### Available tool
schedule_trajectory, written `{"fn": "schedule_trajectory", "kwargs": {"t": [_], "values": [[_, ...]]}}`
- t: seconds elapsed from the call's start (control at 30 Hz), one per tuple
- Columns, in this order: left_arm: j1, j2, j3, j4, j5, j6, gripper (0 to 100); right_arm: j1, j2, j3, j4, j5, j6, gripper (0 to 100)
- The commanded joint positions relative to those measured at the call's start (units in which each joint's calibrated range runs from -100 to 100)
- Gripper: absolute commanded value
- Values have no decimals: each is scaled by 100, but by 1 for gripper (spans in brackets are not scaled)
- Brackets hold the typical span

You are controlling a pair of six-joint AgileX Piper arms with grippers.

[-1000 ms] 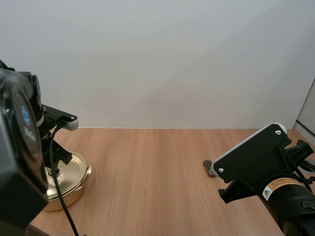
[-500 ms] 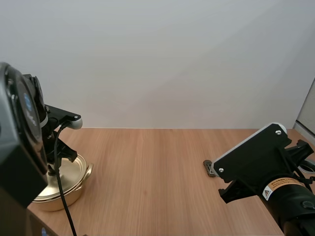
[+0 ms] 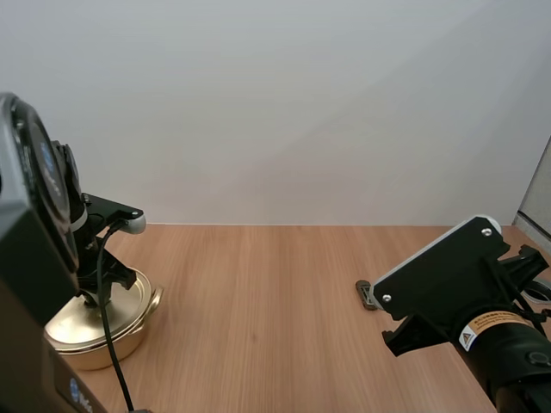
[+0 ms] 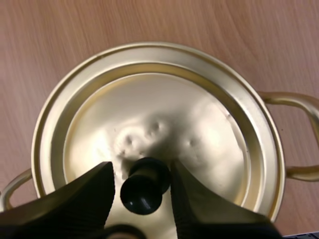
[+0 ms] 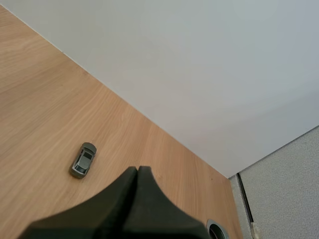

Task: Open the pot, put the car inside, and close it

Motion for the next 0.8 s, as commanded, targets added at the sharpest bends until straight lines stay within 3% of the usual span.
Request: {"fn": "schedule_trajectory", "kwargs": {"t": [0.0, 0.07, 0.4, 0.6, 0.77], "values": [[0, 1, -2, 0, 1, 9, 34, -2, 0, -3, 0, 13, 3, 0], [0, 1, -2, 0, 1, 9, 0, -2, 0, -3, 0, 13, 3, 0], [0, -539, -148, -482, -77, 132, 0, -2, 0, -3, 0, 13, 50, 0], [0, -1596, -732, -1626, 181, 165, 0, -2, 339, -3, -141, -368, 461, 0], [0, -2851, -1102, -2886, 228, 180, 0, -2, 1589, -217, -297, -707, 943, 0]]}}
